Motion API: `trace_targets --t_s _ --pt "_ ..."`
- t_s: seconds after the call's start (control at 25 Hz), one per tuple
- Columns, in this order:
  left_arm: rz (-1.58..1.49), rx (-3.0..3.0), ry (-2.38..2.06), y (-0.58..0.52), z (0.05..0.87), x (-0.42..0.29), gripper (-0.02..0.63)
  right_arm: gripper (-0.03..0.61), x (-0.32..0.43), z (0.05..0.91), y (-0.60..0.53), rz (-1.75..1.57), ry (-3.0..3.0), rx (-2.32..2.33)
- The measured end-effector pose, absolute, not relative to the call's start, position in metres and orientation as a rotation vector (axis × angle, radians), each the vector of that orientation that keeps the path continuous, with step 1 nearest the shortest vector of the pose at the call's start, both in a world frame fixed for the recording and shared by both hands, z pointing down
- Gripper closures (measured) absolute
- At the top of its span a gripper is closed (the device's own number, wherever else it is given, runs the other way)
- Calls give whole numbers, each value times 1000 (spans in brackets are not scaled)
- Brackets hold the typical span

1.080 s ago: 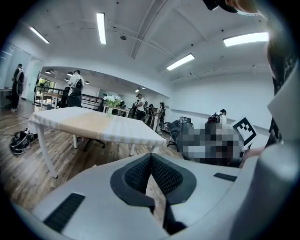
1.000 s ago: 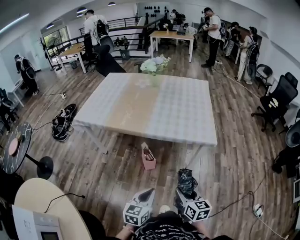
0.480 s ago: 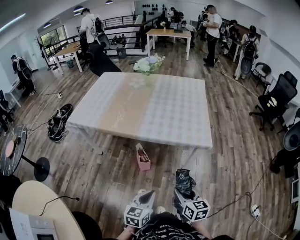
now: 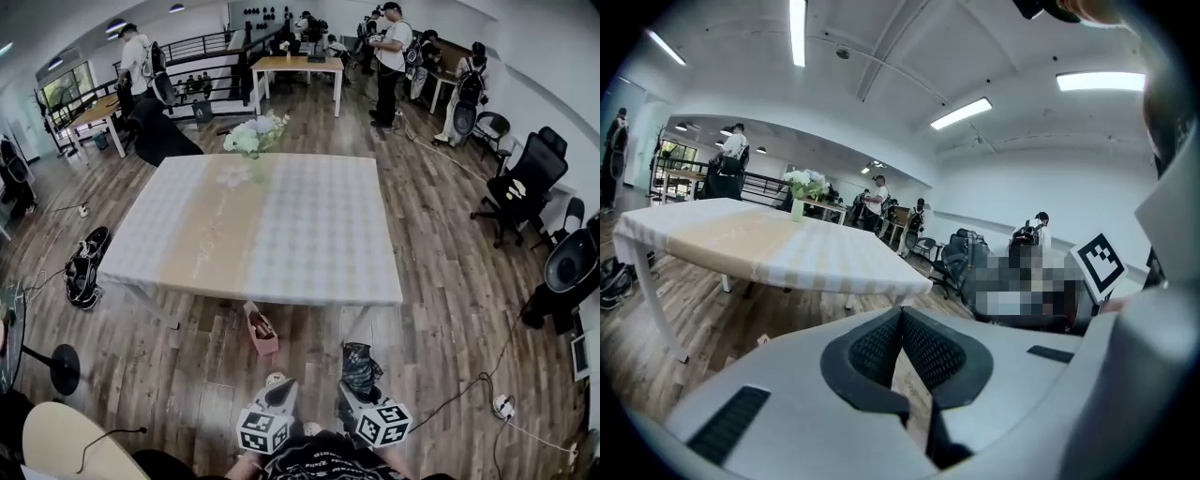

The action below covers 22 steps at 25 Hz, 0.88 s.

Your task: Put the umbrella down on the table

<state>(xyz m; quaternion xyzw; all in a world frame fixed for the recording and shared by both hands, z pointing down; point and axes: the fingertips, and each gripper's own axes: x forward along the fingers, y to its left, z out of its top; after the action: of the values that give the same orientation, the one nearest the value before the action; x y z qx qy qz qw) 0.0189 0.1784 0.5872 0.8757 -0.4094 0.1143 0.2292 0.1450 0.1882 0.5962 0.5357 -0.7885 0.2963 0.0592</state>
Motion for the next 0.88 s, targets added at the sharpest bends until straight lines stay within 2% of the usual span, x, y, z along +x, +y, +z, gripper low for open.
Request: trace_targets --t_s 0.48,0.88 --pt "310 2471 -1028 19 580 -4 594 382 125 589 48 907 -2323 1748" --pt "269 2515 -996 -102 578 -53 594 382 75 588 -62 853 -2301 1802"
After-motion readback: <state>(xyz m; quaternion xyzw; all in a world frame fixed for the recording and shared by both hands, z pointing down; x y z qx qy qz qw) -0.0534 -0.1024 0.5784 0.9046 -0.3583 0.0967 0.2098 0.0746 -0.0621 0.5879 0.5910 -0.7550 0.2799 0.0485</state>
